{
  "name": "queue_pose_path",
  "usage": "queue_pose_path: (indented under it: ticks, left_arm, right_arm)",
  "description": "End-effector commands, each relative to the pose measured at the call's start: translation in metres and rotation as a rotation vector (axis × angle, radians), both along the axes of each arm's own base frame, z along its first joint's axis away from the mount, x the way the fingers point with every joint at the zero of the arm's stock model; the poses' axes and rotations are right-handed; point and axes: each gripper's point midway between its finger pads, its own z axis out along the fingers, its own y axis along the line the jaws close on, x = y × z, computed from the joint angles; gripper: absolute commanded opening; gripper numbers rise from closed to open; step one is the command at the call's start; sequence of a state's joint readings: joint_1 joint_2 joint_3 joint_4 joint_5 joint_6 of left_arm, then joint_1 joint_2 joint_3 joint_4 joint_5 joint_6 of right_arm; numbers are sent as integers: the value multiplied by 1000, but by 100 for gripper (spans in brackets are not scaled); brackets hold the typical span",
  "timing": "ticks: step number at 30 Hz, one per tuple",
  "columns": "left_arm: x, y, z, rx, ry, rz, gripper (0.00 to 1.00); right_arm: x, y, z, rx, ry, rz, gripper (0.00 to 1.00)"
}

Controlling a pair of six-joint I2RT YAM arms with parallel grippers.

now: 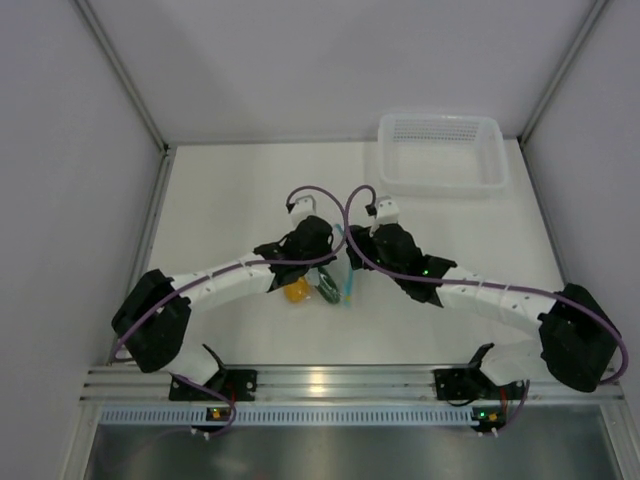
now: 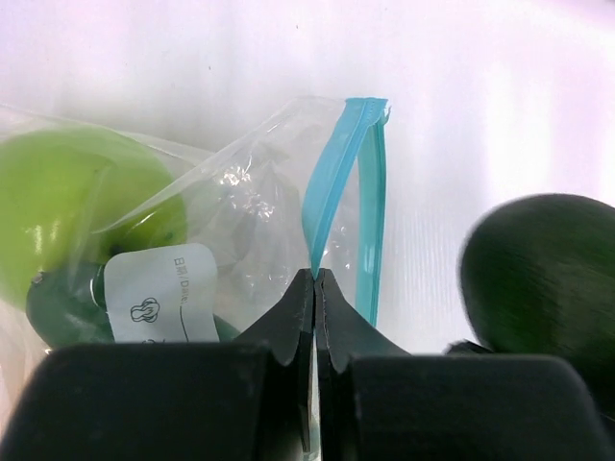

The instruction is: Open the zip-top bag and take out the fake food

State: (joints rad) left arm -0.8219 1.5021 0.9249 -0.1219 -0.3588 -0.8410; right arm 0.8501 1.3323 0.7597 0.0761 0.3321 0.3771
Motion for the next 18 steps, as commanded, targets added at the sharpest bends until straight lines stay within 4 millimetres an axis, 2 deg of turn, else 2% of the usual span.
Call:
queue_pose_path:
  ticks: [1,5,6,8,9,10,11,12,13,14,15,16,17,18]
  left_arm:
    - [10,-3,26,-65,-70,33,0]
    - [6,-9,35,-96,-69,0,0]
    - [4,-10,38,-107,-70,-9,0]
    - [3,-9,42,-106,-81,-19,0]
    - [3,-5,49,-111,-98,-11,0]
    - [2,-3,52,-110,-108,-11,0]
    - [2,-1,56,-106,-121,-13,0]
    - [1,2,60,-105,-129,-11,0]
    - [1,2,66,-106,-140,-12,0]
    - [1,4,69,-98,-146,-17,0]
    - [-1,5,71,-90,-145,-22,0]
    - [-1,7,78,-98,-157,-24,0]
    - [-2,7,82,-95,-163,-32,0]
    - [-3,8,86,-100,-169,-36,0]
  right_arm:
    - [-3,-18,26,-27,-37,-16,34]
    - [13,-36,60,-26,-87,-57,34]
    - [23,-48,65,-23,-89,-94,34]
    - [34,-61,77,-14,-103,-125,34]
    - [45,-76,81,-11,-108,-168,34]
    - [53,-82,89,-7,-116,-184,34]
    - [61,-87,89,-16,-107,-194,34]
    - [73,-103,91,-23,-105,-236,34]
    - [84,-110,106,-18,-131,-257,34]
    - [97,-125,95,-70,-98,-288,34]
    - [106,-132,95,-89,-85,-303,35]
    - [118,-135,110,-82,-102,-310,35]
    - [129,-143,93,-121,-57,-326,34]
    - [140,-159,91,-135,-49,-368,35]
